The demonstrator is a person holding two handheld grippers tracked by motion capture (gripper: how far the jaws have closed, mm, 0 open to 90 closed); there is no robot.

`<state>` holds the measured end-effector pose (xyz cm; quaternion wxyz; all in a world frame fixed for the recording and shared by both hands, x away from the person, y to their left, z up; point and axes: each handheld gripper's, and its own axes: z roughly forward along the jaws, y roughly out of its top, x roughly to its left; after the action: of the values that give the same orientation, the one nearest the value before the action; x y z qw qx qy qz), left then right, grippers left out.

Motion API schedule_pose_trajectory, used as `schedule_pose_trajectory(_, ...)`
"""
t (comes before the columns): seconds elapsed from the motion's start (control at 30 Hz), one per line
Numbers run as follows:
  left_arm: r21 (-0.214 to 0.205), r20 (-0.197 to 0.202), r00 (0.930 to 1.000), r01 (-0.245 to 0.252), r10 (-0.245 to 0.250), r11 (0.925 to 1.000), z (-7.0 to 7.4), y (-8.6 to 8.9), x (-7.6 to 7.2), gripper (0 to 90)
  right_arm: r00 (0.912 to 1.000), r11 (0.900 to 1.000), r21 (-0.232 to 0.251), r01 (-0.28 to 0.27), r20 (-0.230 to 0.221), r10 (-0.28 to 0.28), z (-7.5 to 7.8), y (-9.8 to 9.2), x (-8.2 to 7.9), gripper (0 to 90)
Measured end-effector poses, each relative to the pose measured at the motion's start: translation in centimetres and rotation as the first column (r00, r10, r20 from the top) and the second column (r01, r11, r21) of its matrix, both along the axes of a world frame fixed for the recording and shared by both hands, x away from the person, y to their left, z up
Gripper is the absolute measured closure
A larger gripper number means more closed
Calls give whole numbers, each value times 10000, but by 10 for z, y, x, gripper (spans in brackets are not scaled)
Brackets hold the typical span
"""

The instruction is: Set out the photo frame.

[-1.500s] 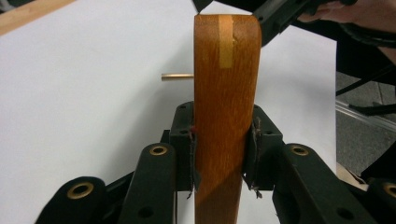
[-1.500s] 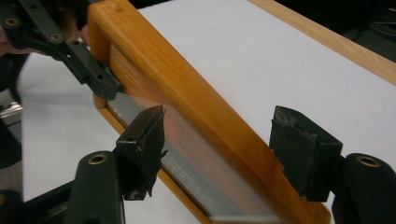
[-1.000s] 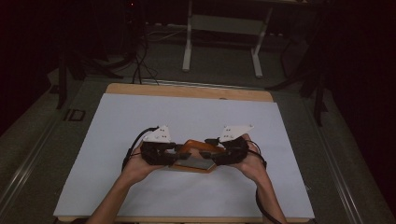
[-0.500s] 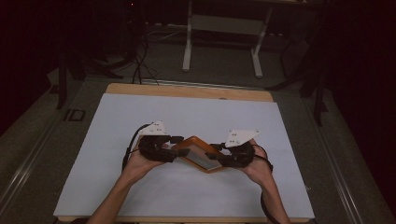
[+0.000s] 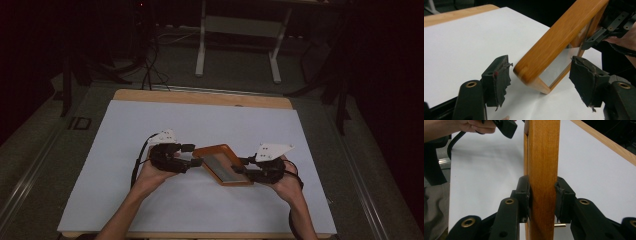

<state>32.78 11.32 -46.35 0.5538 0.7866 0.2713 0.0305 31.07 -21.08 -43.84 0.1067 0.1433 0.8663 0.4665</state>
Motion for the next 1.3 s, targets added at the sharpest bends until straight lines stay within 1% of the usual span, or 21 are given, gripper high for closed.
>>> schedule_pose_trajectory(0.07,25,-92,9999,124,-124,9999,-5,-6,0,323,10000,10000,-22,0,28,0,0,-2,0,687)
schedule_pose_trajectory(0.13,79,-77,9996,265,-264,9996,-10,-12,-1,323,10000,10000,-8,-44,56,44,-1,-4,-1,687)
schedule_pose_trajectory(0.2,-52,-120,9994,314,-315,9995,-15,-17,-1,336,10000,10000,-13,-58,60,58,-1,-4,-1,687)
schedule_pose_trajectory(0.3,28,-91,9993,373,-373,9993,-20,-24,-2,346,9998,9999,-44,-125,144,126,-1,-5,-3,687)
schedule_pose_trajectory(0.33,28,-91,9993,373,-373,9993,-20,-24,-2,346,9998,9999,-52,-149,148,149,-2,-5,-3,687)
schedule_pose_trajectory(0.37,81,-23,9994,352,-352,9993,-22,-28,-3,346,9997,9998,-48,-174,176,175,-2,-6,-3,687)
schedule_pose_trajectory(0.47,103,-123,9992,391,-390,9992,-26,-32,-2,349,9997,9998,-3,-177,140,177,-3,-8,-3,687)
schedule_pose_trajectory(0.53,223,-190,9993,340,-336,9992,-30,-35,0,346,9997,9998,1,-185,160,185,-3,-9,-3,687)
schedule_pose_trajectory(0.63,227,-277,9993,263,-256,9994,-35,-38,1,337,9995,9997,29,-252,182,251,-3,-9,-4,687)
schedule_pose_trajectory(0.73,162,-204,9995,233,-229,9996,-36,-40,1,335,9992,9994,35,-336,236,335,-3,-9,-4,687)
schedule_pose_trajectory(0.77,156,-183,9996,236,-233,9996,-37,-41,0,345,9991,9994,40,-344,252,343,-3,-8,-5,687)
schedule_pose_trajectory(0.83,132,-232,9991,362,-359,9993,-37,-43,0,394,9991,9994,41,-346,251,345,-3,-8,-4,687)
schedule_pose_trajectory(0.9,231,-207,9990,388,-384,9990,-38,-44,0,423,9993,9995,57,-300,215,299,-4,-8,-4,687)
schedule_pose_trajectory(0.97,258,-169,9994,312,-308,9992,-38,-45,-1,429,9994,9995,73,-294,188,292,-4,-9,-4,687)
schedule_pose_trajectory(1.07,331,-104,9994,325,-322,9989,-38,-45,-2,447,9996,9995,167,-252,128,250,-5,-11,-3,687)
schedule_pose_trajectory(1.3,565,27,9993,371,-373,9977,-36,-47,-5,497,9998,9998,35,-188,74,188,-5,-15,-2,682)
